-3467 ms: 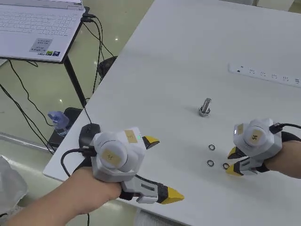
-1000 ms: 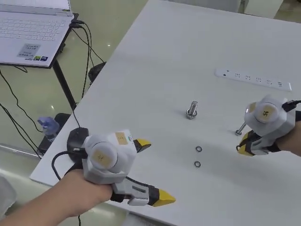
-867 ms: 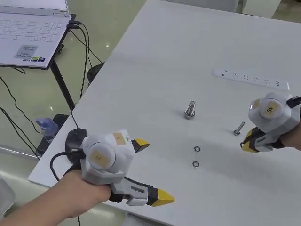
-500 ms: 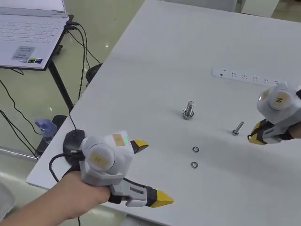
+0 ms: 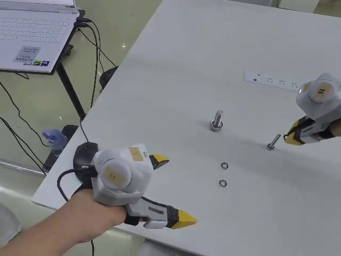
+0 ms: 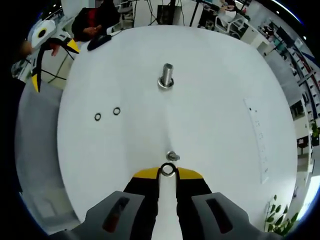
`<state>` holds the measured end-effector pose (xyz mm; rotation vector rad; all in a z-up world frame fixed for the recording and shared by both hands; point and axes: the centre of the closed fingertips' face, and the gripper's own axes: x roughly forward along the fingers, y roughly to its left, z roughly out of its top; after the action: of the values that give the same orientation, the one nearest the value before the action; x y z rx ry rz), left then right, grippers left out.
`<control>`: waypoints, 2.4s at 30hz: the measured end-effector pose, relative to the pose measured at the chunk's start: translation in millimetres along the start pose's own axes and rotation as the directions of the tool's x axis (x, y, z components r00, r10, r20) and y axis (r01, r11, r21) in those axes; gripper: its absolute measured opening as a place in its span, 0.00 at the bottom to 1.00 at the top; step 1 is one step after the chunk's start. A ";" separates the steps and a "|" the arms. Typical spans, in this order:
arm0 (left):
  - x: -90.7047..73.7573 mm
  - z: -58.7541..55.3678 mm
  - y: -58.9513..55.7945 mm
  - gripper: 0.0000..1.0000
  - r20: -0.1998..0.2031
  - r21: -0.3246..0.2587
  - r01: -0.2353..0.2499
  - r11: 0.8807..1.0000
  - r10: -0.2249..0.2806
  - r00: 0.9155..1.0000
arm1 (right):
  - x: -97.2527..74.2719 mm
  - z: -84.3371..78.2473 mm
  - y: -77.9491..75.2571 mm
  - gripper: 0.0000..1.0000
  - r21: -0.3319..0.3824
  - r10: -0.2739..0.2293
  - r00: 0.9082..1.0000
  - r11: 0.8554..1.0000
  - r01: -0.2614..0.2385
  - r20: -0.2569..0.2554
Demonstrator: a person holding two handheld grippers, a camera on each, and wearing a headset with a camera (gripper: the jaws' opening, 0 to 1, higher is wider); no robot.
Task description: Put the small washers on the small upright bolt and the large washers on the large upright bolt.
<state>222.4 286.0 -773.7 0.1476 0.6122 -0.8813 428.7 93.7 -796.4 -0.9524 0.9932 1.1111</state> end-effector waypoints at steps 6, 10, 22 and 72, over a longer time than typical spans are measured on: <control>-0.5 -2.3 -0.1 0.83 -0.004 0.001 0.003 1.000 -0.003 1.000 | 5.7 5.3 -5.5 0.12 0.001 -0.002 1.000 1.000 0.002 0.000; -0.7 -3.2 1.0 0.83 -0.006 0.000 0.005 1.000 -0.005 1.000 | 9.1 6.3 -6.0 0.12 0.003 -0.001 1.000 1.000 0.001 -0.002; 1.1 -4.6 5.7 0.83 -0.013 -0.004 0.009 1.000 -0.009 1.000 | 18.1 4.3 -9.1 0.12 0.010 0.010 1.000 1.000 -0.010 -0.019; 7.4 -16.3 9.5 0.79 -0.038 -0.035 0.045 0.998 -0.047 0.998 | 67.6 -8.8 -11.8 0.13 -0.012 0.049 0.995 0.999 -0.050 -0.083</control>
<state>226.0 293.0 -792.4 0.1204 0.6684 -0.9136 449.1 100.3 -862.2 -0.9961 1.0823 1.1286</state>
